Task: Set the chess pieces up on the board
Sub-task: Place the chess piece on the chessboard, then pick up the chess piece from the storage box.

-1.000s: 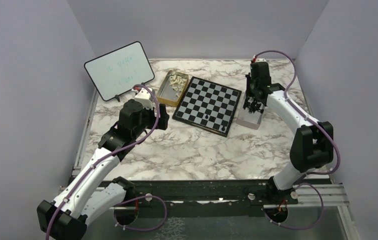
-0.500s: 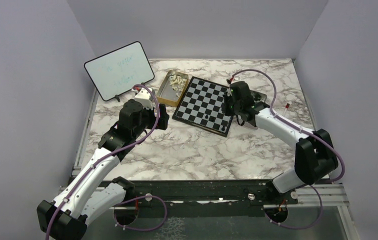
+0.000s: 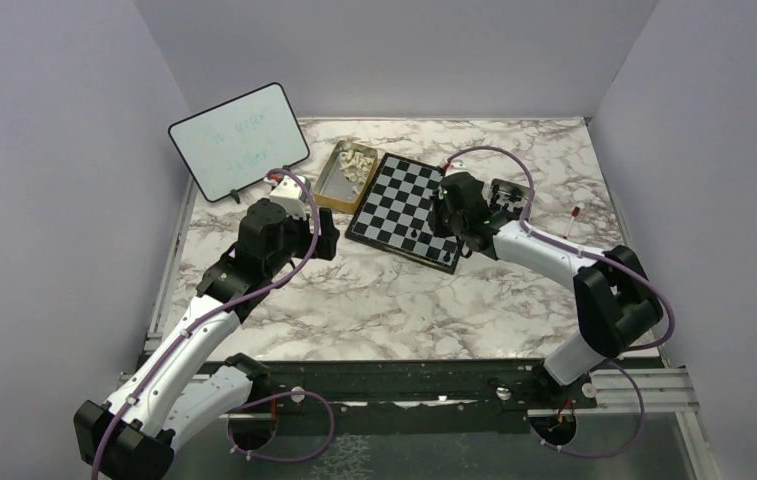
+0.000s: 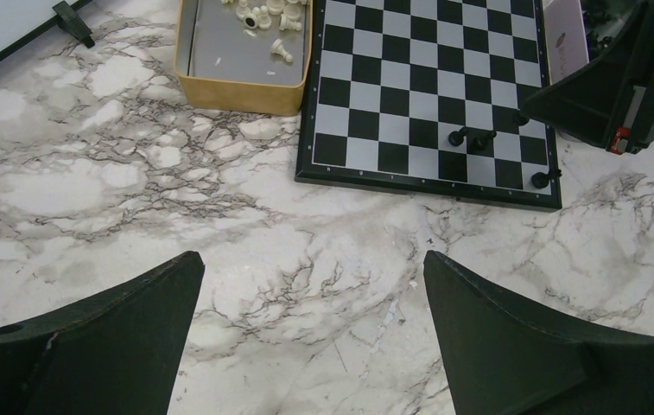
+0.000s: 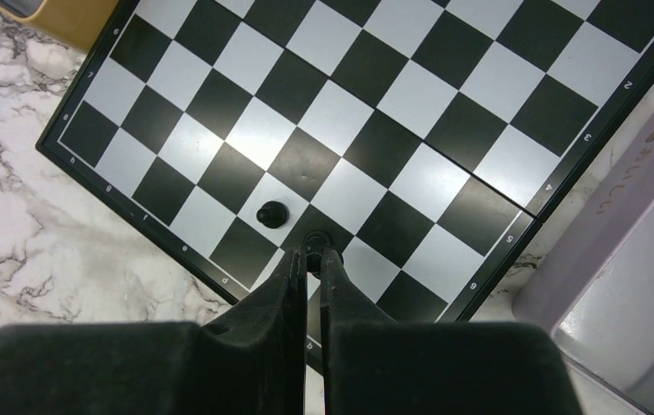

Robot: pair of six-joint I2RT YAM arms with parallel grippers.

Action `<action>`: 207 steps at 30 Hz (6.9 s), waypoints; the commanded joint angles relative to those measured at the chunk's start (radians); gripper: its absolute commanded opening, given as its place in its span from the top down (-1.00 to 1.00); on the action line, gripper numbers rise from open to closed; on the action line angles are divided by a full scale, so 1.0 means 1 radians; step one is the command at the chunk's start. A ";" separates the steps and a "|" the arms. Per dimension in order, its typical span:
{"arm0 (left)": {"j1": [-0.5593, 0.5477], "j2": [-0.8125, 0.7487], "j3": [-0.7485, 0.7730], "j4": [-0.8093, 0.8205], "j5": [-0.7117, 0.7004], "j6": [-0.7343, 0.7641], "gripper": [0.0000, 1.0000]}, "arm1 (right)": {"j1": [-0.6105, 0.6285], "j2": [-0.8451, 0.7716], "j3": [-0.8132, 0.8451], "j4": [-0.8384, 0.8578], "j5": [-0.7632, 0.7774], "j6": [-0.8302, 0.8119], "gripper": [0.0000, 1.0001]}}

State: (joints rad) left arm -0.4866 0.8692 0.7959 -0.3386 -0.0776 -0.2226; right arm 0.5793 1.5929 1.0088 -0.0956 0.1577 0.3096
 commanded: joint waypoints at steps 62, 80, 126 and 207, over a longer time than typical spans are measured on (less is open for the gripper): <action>-0.003 -0.033 -0.007 0.018 0.004 0.005 -0.98 | 0.011 0.038 -0.107 0.060 0.102 0.120 0.74; -0.003 -0.039 -0.006 0.017 0.006 0.003 -0.98 | 0.013 0.024 -0.128 0.060 0.080 0.143 0.74; -0.003 -0.050 -0.009 0.016 -0.001 0.003 -0.98 | 0.013 0.093 -0.055 0.008 0.084 0.160 0.31; -0.009 -0.033 -0.009 0.019 0.011 0.005 -0.98 | -0.435 0.234 0.245 -0.346 0.242 0.287 0.35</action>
State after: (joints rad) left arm -0.4892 0.8417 0.7940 -0.3386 -0.0753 -0.2226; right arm 0.1490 1.8008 1.2179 -0.4080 0.3408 0.4816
